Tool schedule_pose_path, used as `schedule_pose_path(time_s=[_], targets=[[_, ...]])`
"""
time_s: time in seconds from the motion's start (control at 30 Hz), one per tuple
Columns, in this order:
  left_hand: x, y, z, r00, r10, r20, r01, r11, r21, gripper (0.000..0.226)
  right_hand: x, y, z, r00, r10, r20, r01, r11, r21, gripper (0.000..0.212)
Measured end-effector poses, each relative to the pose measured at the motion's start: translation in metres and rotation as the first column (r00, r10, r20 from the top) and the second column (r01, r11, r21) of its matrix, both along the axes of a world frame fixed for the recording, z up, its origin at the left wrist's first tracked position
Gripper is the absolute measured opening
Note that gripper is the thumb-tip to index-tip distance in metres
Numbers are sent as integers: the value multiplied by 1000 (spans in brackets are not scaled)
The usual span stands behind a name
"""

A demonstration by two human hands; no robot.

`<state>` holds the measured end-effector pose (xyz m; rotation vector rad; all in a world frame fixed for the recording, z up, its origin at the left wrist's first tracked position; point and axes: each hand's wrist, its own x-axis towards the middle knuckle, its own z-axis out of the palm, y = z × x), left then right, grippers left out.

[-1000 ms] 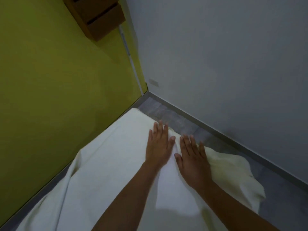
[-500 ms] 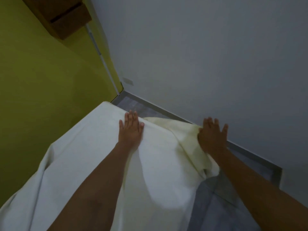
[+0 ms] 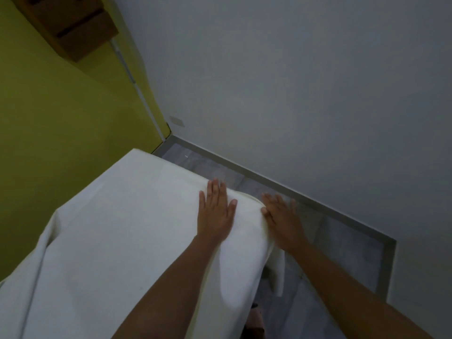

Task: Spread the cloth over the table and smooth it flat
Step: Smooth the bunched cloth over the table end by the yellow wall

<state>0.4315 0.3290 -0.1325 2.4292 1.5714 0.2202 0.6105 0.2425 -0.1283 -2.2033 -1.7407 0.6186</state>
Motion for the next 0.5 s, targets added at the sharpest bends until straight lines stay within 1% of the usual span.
schedule_pose_path(time_s=[0.1, 0.13, 0.17, 0.2, 0.23, 0.27, 0.3, 0.37, 0.43, 0.5], targets=[[-4, -12, 0, 999, 53, 3, -53, 999, 11, 66, 13, 6, 2, 990, 36, -134, -49, 994, -98, 44], [-6, -16, -1, 998, 67, 1, -67, 998, 9, 66, 17, 7, 3, 984, -11, -180, -12, 991, -130, 44], [-7, -19, 0, 997, 78, -5, -78, 997, 6, 66, 22, 5, 5, 970, -78, -229, 50, 991, -124, 43], [-8, -22, 1, 996, 85, -13, -85, 996, 1, 66, 29, 3, 5, 964, -139, -225, 114, 986, -120, 42], [-8, -24, 2, 996, 90, -22, -90, 996, -11, 66, 33, -1, 6, 960, -192, -203, 167, 977, -133, 42], [-7, -28, 5, 995, 91, -31, -92, 996, -23, 66, 36, -5, 8, 976, -182, -123, 160, 973, -167, 43], [-5, -30, 8, 996, 86, -33, -87, 996, -29, 66, 36, -10, 7, 983, -167, -82, 149, 970, -192, 43], [2, -37, 15, 998, 51, -28, -52, 998, -30, 66, 33, -22, 5, 994, -107, 6, 107, 981, -162, 45], [13, -49, 21, 1000, 8, -30, -9, 1000, -29, 64, 29, -39, 2, 994, -88, 59, 95, 988, -124, 47], [22, -66, 24, 999, -29, -39, 28, 999, -38, 62, 29, -54, -2, 993, -43, 112, 61, 985, -161, 47]])
